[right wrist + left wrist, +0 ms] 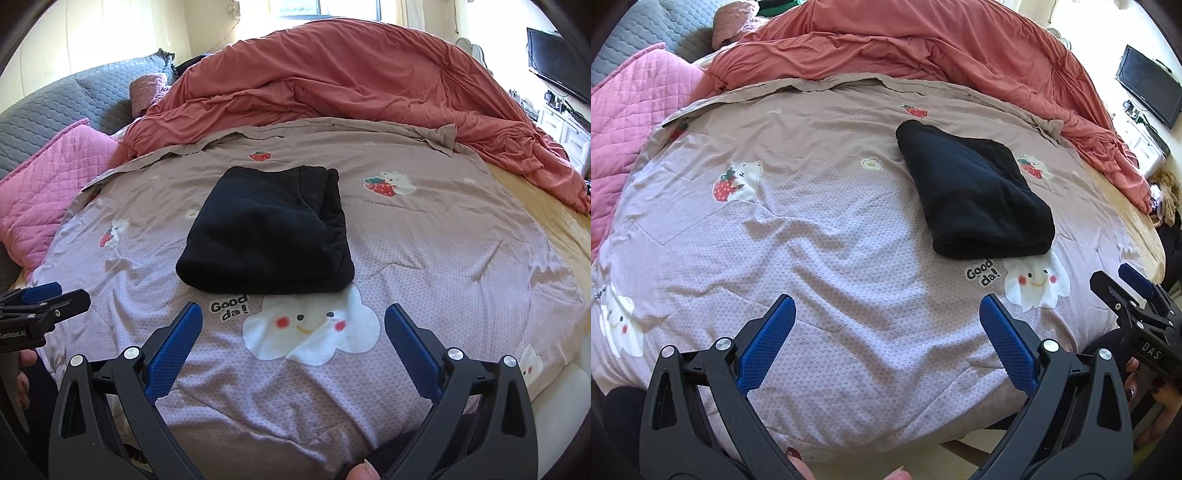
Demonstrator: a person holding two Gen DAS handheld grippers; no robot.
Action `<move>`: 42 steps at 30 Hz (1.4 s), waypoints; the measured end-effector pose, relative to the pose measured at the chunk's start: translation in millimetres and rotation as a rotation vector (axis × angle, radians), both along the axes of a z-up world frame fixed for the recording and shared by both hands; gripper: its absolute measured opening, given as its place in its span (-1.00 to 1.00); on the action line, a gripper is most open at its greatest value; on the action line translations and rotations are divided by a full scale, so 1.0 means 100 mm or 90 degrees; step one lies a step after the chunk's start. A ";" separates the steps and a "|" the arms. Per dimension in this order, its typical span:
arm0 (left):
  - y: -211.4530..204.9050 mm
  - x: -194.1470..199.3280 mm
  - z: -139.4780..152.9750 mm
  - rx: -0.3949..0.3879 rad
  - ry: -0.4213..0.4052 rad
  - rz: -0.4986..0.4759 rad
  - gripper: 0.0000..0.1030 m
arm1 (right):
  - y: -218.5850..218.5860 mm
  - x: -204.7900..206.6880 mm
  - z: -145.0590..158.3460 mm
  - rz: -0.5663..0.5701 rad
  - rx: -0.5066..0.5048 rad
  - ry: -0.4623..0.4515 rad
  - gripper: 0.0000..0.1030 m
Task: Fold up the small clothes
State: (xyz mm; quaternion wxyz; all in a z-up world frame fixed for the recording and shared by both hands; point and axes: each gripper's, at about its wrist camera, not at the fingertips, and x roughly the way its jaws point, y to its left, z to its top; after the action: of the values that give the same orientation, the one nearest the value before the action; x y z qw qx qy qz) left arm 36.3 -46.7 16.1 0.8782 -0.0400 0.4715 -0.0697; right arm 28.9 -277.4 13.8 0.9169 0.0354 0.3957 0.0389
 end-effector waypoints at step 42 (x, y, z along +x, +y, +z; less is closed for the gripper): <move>-0.03 -0.05 0.00 0.006 0.006 0.005 0.81 | -0.06 -0.01 0.02 -0.006 -0.011 -0.006 0.91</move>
State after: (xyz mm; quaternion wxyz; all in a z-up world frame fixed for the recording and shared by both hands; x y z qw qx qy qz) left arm 31.5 -50.0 15.8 0.8764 -0.0385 0.4758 -0.0638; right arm 28.3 -283.1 16.2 0.9191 0.0292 0.3916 0.0317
